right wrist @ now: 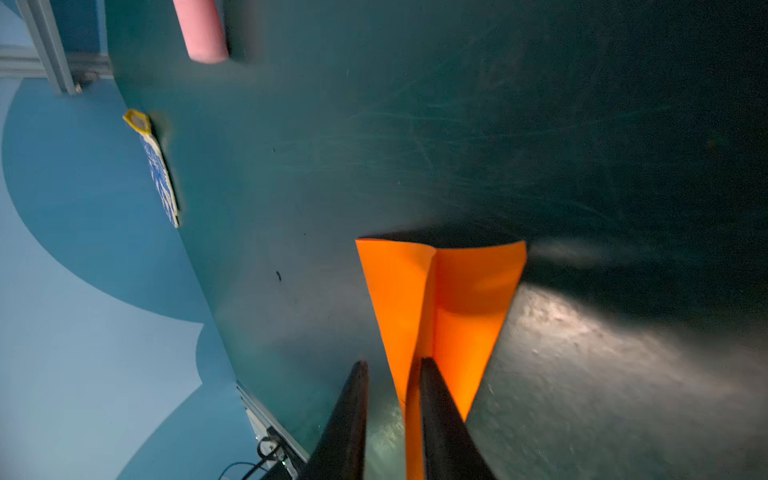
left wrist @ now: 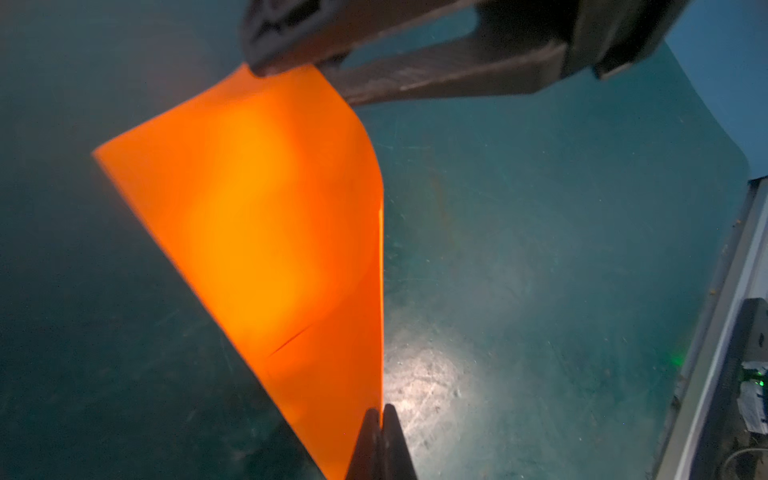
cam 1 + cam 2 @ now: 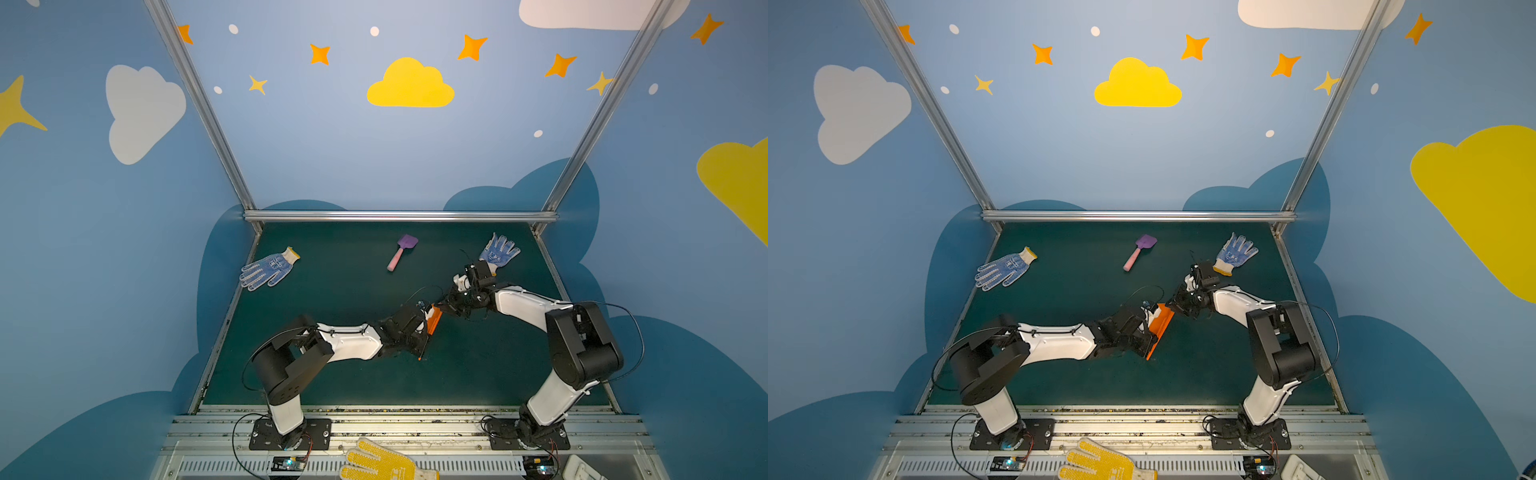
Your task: Fold a paper plane with a square sheet of paper (fold left side to right side)
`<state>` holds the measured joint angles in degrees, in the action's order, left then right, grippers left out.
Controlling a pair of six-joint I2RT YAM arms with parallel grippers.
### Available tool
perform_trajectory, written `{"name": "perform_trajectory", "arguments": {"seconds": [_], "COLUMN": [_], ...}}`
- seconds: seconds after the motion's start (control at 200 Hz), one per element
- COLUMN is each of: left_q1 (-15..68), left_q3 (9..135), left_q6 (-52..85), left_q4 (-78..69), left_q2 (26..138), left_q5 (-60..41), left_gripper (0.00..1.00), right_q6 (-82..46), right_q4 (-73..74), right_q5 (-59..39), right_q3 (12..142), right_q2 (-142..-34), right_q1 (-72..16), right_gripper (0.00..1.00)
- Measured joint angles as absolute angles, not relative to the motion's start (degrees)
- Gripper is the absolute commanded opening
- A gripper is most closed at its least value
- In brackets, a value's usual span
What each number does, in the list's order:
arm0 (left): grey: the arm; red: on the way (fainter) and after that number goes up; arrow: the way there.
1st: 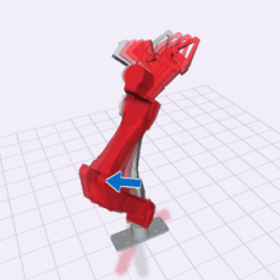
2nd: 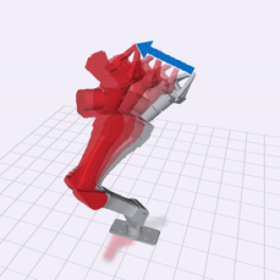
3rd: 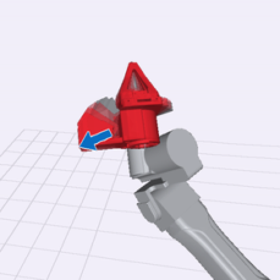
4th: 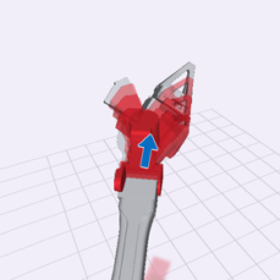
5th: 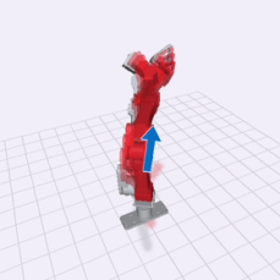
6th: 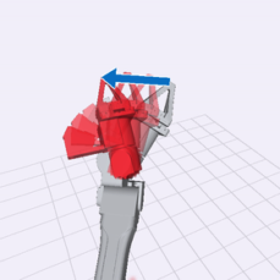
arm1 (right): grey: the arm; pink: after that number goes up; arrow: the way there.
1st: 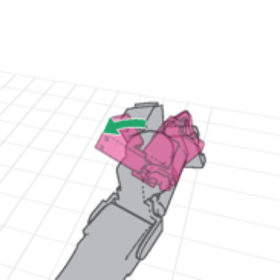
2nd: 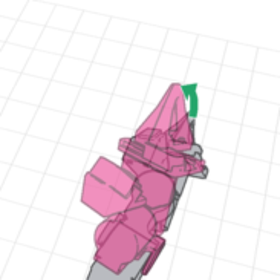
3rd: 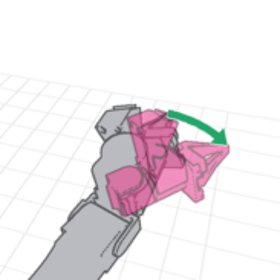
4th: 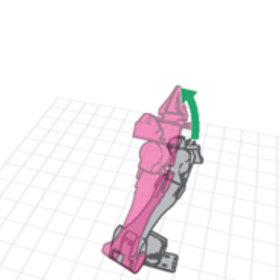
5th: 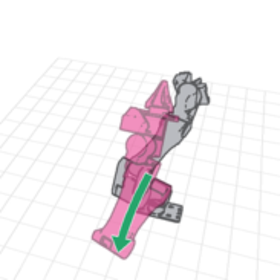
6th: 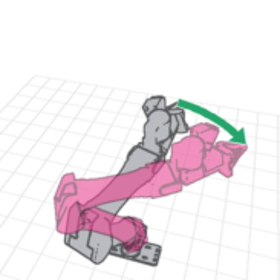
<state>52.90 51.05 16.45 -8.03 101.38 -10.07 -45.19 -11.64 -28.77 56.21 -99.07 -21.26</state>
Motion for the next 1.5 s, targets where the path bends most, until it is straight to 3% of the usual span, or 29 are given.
{"name": "perform_trajectory", "arguments": {"seconds": [0.33,0.571,1.091,1.502], "left_q1": [51.7,51.5,50.9,48.3], "left_q3": [51.6,50.6,49.5,46.5], "left_q6": [16.1,16.3,16.3,17.5], "left_q4": [-6.5,-7.5,-8.4,-9.2], "left_q2": [103.6,103.6,103.0,101.0], "left_q5": [-13.6,-14.4,-15.0,-15.7], "left_gripper": [0.04,0.04,0.03,0.04], "right_q6": [-39.5,-37.9,-37.0,-37.0], "right_q4": [-17.0,-19.1,-21.2,-21.2], "right_q5": [-27.9,-29.2,-29.8,-30.1], "right_q3": [58.1,64.4,73.1,73.1], "right_q2": [-98.1,-99.7,-116.3,-116.7], "right_q1": [-21.5,-21.7,-27.1,-26.8], "right_gripper": [0.22,0.17,0.06,0.02]}}
